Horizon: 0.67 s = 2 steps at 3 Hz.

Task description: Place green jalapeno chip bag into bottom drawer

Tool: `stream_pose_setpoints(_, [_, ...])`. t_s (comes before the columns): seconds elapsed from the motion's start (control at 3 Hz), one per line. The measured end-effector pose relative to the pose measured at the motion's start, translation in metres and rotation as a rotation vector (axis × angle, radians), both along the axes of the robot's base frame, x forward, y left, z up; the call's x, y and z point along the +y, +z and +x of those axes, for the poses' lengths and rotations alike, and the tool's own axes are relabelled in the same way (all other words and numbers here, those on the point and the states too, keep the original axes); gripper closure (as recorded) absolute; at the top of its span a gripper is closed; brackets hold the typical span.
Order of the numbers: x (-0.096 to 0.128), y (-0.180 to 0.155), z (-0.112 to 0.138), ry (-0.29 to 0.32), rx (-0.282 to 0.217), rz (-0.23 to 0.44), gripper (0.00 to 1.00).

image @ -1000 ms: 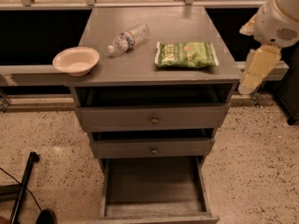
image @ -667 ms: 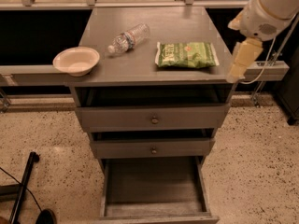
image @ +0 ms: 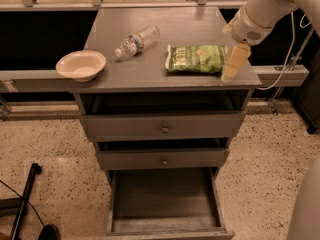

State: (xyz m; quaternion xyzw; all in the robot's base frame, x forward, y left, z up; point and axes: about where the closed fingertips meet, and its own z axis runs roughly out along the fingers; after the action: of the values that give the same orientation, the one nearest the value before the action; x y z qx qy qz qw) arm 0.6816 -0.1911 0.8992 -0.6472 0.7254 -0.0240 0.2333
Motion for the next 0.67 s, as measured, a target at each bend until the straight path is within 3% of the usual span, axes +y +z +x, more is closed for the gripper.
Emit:
stream_pose_setpoints(0.33, [0.009,-0.039,0.018,-0.004,0.043,0.001,0.02])
stream_pose_setpoints(0.67, [0.014,-0.06,0.025,-0.014,0.064,0.009,0.25])
